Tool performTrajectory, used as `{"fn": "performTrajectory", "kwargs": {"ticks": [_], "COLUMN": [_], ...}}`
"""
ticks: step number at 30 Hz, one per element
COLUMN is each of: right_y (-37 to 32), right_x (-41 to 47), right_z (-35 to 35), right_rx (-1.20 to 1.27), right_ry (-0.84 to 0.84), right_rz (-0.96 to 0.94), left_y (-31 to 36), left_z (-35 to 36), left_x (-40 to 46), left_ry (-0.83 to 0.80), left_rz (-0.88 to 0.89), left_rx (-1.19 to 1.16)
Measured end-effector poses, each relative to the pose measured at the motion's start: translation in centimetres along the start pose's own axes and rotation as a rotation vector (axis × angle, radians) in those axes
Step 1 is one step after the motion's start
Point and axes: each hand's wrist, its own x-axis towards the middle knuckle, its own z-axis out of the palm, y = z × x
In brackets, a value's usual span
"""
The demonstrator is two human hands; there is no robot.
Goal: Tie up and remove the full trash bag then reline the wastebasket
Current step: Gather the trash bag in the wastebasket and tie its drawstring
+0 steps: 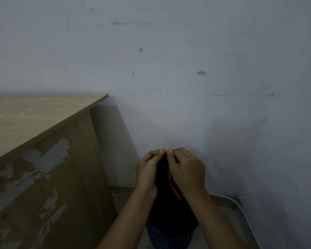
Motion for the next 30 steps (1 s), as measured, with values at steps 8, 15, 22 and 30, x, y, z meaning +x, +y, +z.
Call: {"fn": "performTrajectory", "kwargs": {"ticks": [8, 15, 22, 30], "right_y": [2.9, 3.6, 4.2, 2.4], "right_x": [-0.6, 0.7, 1.1, 1.2], "right_z": [-0.1, -0.5, -1.7, -2.3], "right_rx": [-0.129, -0.03, 0.45, 0.555], "right_ry": [0.105, 0.115, -0.154, -0.241], "right_rz": [-0.091, -0.012, 0.213, 0.294], "left_y": [0.9, 1.4, 2.1, 0.8], "left_z": [-2.0, -1.0, -1.9, -2.6], "left_x": [2.0, 1.5, 1.1, 1.9], "left_ry": [0.259, 0.197, -0.07, -0.278], "left_rz": [0.06, 0.168, 0.299, 0.362], "left_rx": [0.046, 0.195, 0.572, 0.787]}}
